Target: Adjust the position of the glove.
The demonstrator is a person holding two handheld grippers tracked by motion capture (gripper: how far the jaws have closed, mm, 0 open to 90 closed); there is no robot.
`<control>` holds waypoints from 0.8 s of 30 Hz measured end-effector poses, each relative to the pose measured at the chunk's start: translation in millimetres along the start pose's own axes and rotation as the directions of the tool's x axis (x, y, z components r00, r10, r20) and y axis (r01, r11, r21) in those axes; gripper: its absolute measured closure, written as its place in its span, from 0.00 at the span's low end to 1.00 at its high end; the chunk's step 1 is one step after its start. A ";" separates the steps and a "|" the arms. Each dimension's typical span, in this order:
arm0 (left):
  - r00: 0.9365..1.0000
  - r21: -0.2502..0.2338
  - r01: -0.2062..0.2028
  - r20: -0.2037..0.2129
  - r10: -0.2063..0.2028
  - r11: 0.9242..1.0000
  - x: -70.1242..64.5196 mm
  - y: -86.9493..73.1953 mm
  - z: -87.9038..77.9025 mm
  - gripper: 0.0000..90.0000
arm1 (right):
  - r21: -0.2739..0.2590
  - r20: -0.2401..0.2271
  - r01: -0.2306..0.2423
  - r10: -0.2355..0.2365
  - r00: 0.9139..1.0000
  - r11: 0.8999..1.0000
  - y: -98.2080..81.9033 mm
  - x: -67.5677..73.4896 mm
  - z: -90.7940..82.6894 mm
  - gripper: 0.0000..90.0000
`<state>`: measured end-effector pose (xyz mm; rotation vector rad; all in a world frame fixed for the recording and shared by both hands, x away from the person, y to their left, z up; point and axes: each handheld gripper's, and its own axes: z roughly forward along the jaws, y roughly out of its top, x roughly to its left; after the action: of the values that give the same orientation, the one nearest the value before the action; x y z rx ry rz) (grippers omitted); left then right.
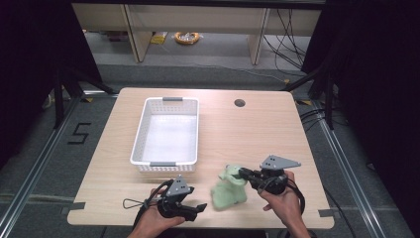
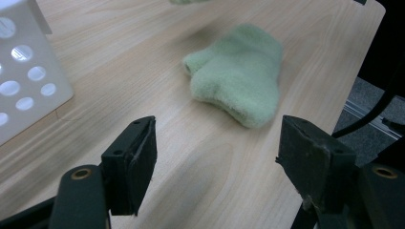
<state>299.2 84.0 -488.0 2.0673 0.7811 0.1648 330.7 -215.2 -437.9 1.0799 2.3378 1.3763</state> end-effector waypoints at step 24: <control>0.999 0.000 -0.013 0.037 0.013 1.000 -20.5 10.8 21.6 0.39 | 0.129 0.047 0.061 -0.068 0.997 0.990 -35.1 40.8 25.2 0.94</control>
<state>296.5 52.5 -488.8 2.0707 0.7453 0.1328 298.1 -180.6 -473.5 1.0502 2.4294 1.1774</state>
